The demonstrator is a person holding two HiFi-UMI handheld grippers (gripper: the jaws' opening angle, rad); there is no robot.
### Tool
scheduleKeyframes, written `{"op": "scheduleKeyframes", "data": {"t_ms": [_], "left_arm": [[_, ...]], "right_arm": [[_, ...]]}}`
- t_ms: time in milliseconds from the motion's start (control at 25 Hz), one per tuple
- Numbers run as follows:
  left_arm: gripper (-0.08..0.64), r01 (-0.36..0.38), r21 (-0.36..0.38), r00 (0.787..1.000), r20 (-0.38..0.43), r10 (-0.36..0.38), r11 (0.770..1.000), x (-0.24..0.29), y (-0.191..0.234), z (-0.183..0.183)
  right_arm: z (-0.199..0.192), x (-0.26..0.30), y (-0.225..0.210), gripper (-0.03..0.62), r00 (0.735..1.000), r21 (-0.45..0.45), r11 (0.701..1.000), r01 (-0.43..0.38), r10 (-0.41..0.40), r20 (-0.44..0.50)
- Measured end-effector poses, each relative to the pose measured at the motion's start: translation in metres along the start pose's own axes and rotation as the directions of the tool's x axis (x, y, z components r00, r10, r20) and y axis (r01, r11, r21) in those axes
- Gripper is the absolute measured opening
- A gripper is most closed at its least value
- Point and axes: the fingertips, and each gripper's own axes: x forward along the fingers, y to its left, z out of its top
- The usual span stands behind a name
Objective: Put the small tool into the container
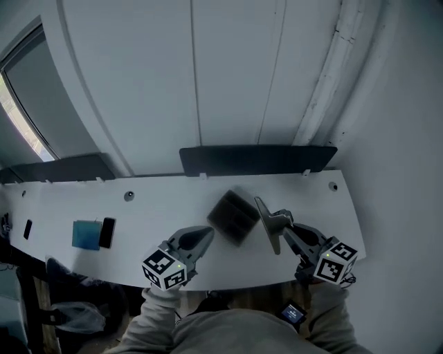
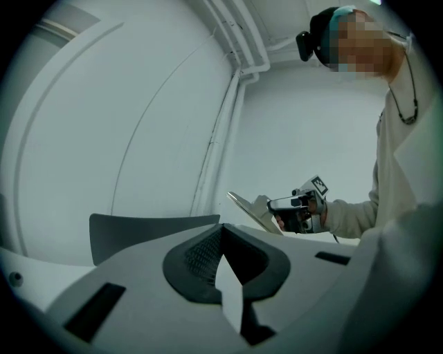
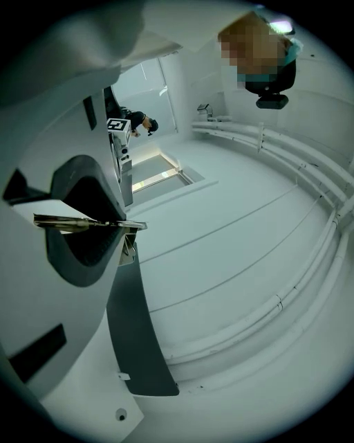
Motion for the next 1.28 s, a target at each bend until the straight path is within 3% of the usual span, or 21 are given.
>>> {"op": "scheduleKeyframes", "data": {"t_ms": [120, 240, 400, 720, 920, 1120, 1280], "left_arm": [[0.002, 0.007, -0.011, 1.0, -0.005, -0.007, 1.0, 0.009, 0.039, 0.009], [0.002, 0.054, -0.078, 0.997, 0.053, -0.05, 0.995, 0.015, 0.066, 0.027], [0.002, 0.064, -0.06, 0.997, 0.044, -0.061, 0.996, 0.025, 0.091, 0.034], [0.0, -0.005, -0.065, 0.999, 0.039, 0.008, 0.998, 0.023, 0.102, 0.026], [0.002, 0.022, -0.04, 0.999, -0.035, -0.023, 0.999, 0.033, 0.088, 0.021], [0.0, -0.031, -0.029, 1.0, -0.006, 0.031, 0.999, 0.032, 0.095, 0.029], [0.0, -0.043, -0.031, 0.999, -0.027, 0.042, 0.999, 0.032, 0.096, 0.026]], "right_arm": [[0.012, 0.028, -0.01, 0.041, 1.0, 0.006, 1.0, 0.026, -0.026, 0.005], [0.021, 0.047, -0.022, 0.041, 0.998, 0.0, 0.998, 0.061, -0.061, 0.008], [0.027, 0.06, -0.037, 0.041, 0.996, 0.003, 0.995, 0.095, -0.095, 0.002], [0.032, 0.077, -0.048, 0.041, 0.997, -0.006, 0.997, 0.073, -0.073, -0.01], [0.038, 0.088, -0.044, 0.041, 0.999, -0.022, 1.0, 0.012, -0.012, -0.033], [0.043, 0.097, -0.049, 0.041, 0.999, -0.06, 0.998, -0.002, -0.001, -0.049], [0.039, 0.1, -0.051, 0.041, 0.998, -0.074, 0.997, -0.009, 0.004, -0.065]]}}
